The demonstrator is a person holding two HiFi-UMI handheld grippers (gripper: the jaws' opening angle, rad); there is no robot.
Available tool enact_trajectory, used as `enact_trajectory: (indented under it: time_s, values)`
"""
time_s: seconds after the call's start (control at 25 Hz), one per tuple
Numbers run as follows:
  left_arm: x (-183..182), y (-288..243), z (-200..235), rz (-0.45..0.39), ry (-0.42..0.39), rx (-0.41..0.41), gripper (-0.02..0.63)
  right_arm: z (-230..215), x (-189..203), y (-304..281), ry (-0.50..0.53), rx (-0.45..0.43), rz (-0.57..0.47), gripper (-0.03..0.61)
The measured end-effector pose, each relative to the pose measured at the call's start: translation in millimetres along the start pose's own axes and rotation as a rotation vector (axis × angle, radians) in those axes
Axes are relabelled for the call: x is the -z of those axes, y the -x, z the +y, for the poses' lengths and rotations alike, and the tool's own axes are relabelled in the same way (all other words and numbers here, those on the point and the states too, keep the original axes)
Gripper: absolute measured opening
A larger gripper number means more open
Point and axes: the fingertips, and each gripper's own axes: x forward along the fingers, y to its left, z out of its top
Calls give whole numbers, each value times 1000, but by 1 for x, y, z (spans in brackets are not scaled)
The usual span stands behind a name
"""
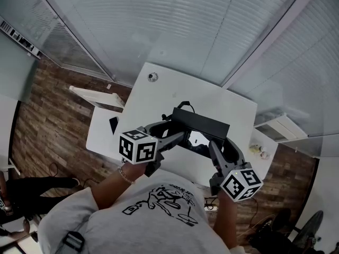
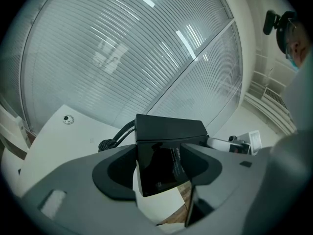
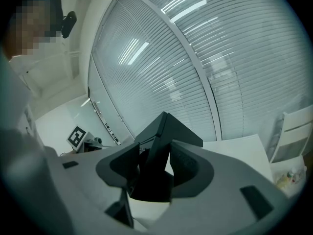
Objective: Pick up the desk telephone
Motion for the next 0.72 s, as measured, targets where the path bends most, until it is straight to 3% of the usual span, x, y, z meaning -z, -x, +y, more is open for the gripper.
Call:
enact_trajectory:
  time_s: [0.72]
  values:
    - [1,-1,0,3,2,4,272,0,0,0,5,-4,-7,183]
